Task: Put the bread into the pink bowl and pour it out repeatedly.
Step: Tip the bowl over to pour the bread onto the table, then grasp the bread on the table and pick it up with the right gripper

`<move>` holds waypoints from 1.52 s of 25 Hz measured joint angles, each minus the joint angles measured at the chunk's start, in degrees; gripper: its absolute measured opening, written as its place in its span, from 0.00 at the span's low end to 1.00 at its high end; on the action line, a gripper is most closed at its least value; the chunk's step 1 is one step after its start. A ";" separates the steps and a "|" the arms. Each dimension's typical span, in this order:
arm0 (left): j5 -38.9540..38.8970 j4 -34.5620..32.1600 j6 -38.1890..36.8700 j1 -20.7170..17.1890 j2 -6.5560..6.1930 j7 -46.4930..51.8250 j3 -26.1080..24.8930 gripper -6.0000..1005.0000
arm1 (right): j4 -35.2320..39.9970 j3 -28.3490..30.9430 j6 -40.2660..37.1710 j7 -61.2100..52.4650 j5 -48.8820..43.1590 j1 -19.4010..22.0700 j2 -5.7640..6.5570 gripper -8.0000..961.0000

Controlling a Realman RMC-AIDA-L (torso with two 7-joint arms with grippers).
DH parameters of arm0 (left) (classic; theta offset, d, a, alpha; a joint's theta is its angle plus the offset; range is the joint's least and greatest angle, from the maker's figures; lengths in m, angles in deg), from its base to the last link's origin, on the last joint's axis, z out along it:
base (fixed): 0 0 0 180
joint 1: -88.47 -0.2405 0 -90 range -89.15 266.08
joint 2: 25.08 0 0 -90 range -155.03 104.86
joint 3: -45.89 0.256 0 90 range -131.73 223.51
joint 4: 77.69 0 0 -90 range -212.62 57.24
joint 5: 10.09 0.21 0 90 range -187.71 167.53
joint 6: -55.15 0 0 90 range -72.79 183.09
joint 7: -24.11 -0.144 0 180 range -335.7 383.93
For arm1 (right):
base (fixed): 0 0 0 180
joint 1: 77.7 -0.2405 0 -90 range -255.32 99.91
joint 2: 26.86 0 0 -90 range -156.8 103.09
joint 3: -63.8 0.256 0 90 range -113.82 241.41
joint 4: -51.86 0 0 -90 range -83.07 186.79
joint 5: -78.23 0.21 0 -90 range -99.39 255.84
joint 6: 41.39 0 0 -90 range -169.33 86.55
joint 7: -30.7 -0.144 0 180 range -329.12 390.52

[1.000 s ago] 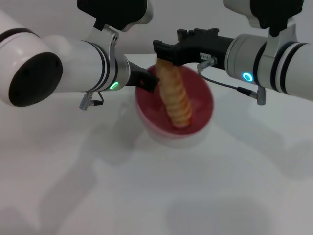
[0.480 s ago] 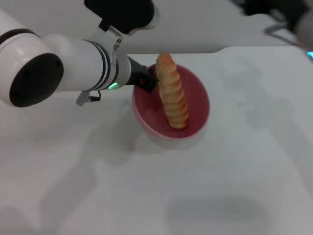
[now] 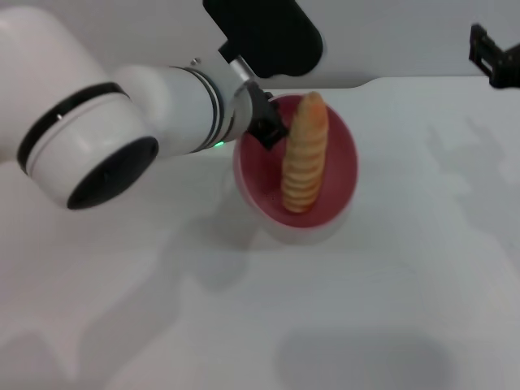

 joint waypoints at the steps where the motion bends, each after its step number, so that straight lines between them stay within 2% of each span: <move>1: 0.41 0.35 -1.12 -0.19 0.01 0.00 0.73 0.06 | -0.37 -0.11 0.01 -0.14 0.01 0.23 0.00 0.68; 11: 4.34 4.07 -7.93 -1.32 0.01 0.20 6.23 0.06 | -1.20 -0.51 1.61 -0.52 0.02 0.12 0.10 0.68; 16: 4.86 5.72 -9.05 -1.20 0.09 1.35 6.12 0.06 | -0.26 -0.79 4.88 -0.62 0.84 -0.44 0.18 0.68; 19: 4.86 4.94 -9.24 -1.33 0.02 4.31 4.43 0.06 | 1.29 0.85 12.13 -0.70 5.98 -1.70 0.48 0.68; 22: 6.07 1.71 -7.91 -2.45 -0.25 8.82 -0.21 0.06 | 3.18 1.94 19.34 -0.37 11.52 -2.74 0.69 0.68; 23: 6.07 1.71 -7.91 -2.45 -0.25 8.82 -0.21 0.06 | 3.86 1.92 20.73 -0.24 12.20 -2.77 0.70 0.68; 32: 14.40 1.11 -7.57 -2.88 -0.19 10.78 -1.96 0.06 | 9.54 0.60 26.86 -0.88 12.63 -2.87 0.49 0.68; 38: 16.17 -0.86 0.14 -2.87 -0.32 17.20 -6.26 0.06 | 10.95 0.53 33.04 -5.40 12.71 -3.96 0.51 0.68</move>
